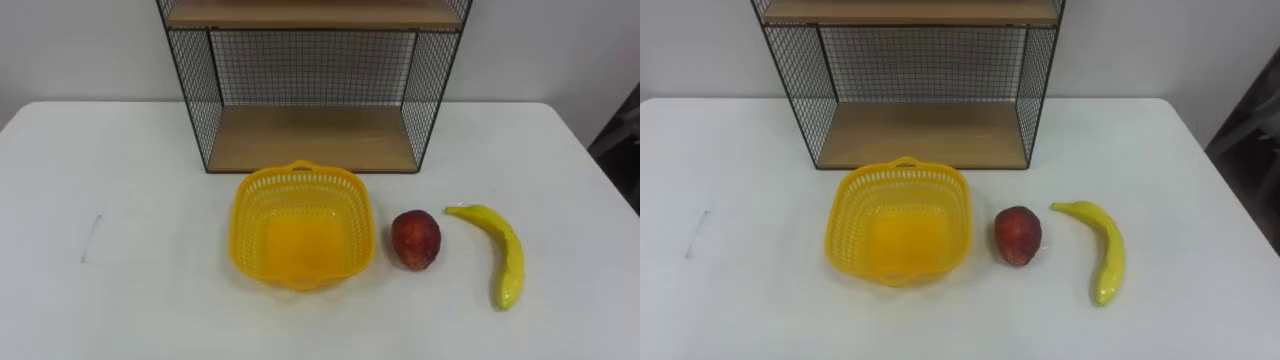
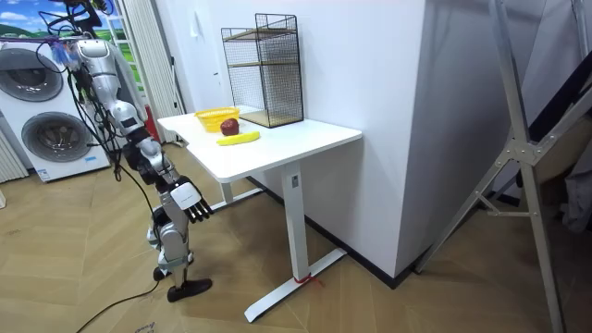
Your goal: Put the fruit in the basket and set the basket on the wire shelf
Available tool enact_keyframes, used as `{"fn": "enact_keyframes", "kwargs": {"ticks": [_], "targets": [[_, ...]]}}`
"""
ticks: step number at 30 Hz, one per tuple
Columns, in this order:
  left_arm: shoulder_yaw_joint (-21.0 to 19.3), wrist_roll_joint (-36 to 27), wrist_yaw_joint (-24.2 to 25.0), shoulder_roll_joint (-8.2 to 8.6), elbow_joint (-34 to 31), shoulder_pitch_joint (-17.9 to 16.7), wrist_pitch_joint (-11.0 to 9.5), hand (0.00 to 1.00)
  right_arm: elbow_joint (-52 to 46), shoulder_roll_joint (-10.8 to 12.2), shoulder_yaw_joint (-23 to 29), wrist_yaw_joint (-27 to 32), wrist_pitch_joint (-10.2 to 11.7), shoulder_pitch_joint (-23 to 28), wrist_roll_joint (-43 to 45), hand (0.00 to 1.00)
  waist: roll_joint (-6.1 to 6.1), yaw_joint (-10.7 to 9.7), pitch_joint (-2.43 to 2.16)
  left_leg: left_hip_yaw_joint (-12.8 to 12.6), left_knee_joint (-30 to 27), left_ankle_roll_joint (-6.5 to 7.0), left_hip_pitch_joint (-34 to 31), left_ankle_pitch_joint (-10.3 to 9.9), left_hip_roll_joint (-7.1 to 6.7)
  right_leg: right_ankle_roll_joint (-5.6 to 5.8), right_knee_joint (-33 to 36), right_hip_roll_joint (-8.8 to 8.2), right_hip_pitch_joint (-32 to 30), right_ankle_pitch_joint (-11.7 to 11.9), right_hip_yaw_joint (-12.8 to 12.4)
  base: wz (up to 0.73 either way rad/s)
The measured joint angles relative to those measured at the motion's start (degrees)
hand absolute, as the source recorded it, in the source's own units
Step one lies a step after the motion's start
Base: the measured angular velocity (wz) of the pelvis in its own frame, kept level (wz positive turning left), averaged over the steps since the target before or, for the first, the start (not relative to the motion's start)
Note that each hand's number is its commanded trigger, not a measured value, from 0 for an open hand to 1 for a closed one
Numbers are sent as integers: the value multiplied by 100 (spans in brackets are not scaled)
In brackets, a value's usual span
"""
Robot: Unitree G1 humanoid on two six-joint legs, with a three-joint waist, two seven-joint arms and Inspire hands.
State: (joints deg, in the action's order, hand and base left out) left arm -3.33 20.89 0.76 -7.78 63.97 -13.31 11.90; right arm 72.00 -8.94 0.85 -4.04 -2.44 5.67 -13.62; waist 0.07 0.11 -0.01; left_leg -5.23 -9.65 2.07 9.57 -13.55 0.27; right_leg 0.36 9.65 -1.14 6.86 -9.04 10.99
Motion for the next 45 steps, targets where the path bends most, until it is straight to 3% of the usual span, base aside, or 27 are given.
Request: {"fn": "enact_keyframes", "kwargs": {"ticks": [4, 11, 22, 34, 40, 45], "targets": [[0, -1, -6, 0, 5, 23, -102, 0, 72, 1, 49, -50, 46, 0, -122, 0, -6, -14, -2, -1, -2, 0, 4, 0, -1, 0, -1, -1, 7, 0, 0, 0], [-234, -19, -44, 53, 12, -35, -97, 0, 116, 0, 107, 241, 42, 129, -462, 0, -48, -35, 0, -37, 25, -17, 59, -11, 13, -8, 19, 24, 13, -32, -68, -4], [-327, -115, -251, 61, 10, -69, -115, 0, 185, 23, 282, 454, -123, 452, -468, 0, -81, -158, 2, -70, 36, -26, 111, -31, 27, -15, 3, 43, 9, -42, -133, -2], [-590, -373, -443, 94, 16, -224, -334, 0, 206, 117, 1040, 792, -139, 511, -2908, 0, -41, -262, -10, -113, 31, -19, 85, -48, 57, -15, 38, 57, -40, -41, -187, -1], [-896, -768, -555, 93, 11, -289, -380, 0, 136, 111, 1822, 1076, -141, 505, -4610, 0, -31, -317, -16, -121, 33, -28, 105, -53, 34, -30, 111, 61, -84, -87, -254, -2], [-1037, -798, -565, 50, -22, -357, -406, 0, -212, 94, 2639, 1706, -120, 433, -5725, 0, -46, -460, -20, -141, 44, -27, 98, -53, 30, -29, 161, 50, -121, -108, -282, -1]]}}
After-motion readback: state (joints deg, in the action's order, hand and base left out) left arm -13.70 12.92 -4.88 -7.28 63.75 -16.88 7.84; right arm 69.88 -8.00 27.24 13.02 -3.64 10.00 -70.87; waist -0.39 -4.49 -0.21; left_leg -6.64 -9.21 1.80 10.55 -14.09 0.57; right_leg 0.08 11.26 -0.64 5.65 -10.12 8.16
